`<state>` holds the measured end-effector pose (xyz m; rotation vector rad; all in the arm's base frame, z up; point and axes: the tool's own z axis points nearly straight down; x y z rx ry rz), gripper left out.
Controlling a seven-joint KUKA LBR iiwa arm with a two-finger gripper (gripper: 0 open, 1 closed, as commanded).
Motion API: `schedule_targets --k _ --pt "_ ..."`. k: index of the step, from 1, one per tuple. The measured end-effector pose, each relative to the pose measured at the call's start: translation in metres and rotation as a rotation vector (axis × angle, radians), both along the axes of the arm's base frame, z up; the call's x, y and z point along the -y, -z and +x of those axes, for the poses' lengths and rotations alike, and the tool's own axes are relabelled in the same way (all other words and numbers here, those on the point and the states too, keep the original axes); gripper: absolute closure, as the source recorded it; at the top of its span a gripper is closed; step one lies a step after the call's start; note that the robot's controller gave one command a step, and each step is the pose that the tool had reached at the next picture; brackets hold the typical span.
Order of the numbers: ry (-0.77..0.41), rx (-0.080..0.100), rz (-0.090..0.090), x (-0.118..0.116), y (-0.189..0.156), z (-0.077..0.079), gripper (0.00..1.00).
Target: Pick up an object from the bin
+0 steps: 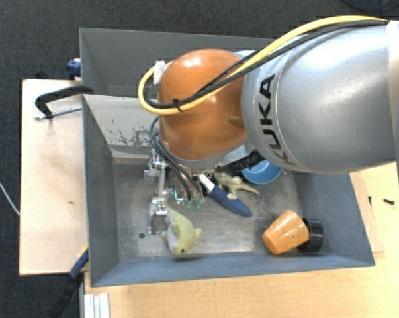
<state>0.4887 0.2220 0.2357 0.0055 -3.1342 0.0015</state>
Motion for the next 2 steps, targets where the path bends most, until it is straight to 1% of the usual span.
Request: schedule_targets --k 1,2 --pt "-0.085 0.005 -0.002 0.055 0.024 0.021 0.0" --pt "-0.071 0.001 0.003 0.1 0.158 0.03 0.0"
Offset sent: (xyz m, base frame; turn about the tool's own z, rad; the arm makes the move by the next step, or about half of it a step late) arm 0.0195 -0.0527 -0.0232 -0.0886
